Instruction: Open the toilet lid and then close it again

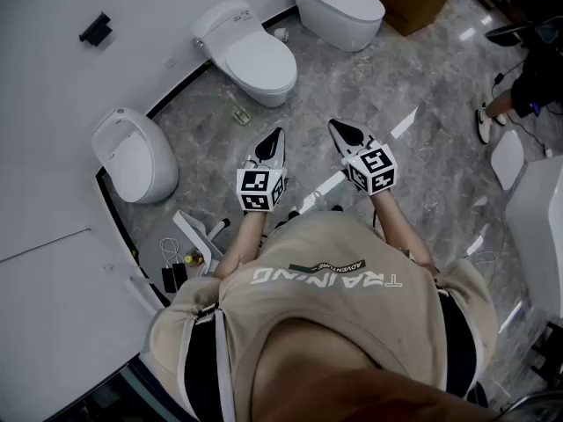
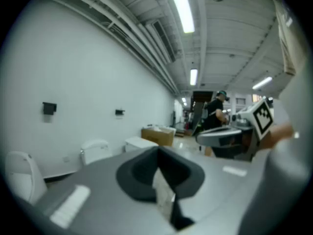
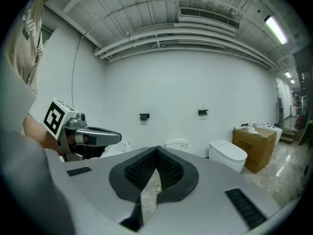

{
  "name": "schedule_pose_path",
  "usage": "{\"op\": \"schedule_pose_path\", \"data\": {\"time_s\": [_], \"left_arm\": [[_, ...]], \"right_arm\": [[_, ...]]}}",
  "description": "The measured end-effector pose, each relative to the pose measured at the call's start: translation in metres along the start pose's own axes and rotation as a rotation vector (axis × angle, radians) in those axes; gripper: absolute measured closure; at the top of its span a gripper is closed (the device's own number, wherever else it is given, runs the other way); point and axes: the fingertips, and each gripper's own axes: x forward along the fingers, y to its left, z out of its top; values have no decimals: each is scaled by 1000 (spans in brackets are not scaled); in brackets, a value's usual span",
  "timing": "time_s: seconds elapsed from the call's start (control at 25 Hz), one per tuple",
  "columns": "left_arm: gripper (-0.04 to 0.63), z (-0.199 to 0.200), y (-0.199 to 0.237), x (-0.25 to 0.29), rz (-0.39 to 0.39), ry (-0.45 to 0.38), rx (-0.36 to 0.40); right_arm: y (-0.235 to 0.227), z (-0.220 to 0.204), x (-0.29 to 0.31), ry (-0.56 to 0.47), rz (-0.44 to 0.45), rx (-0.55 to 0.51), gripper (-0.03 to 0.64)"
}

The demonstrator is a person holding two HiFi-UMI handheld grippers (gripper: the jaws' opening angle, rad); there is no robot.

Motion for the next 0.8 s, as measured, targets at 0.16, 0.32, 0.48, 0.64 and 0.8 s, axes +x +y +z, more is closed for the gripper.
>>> {"op": "schedule_pose_path", "data": {"time_s": [0.16,0.32,0.48,0.64,0.8], "left_arm": [[591,2,21,-6,-4,7,20],[591,5,32,-8,-27,-7,26],[591,-2,39,-11,-36,-7,7],[591,-19,48,-15,-32,16,-34],[592,-31,49,-6,-36,35,-67]], "right_arm": [[15,7,17,-25,9,2,607],[20,10,23,-25,-11,-10,607],[22,3,26,-10,-37,13,607],[29,-12,31,38,-37,21,607],[28,-26,41,78,-14,24,607]]}}
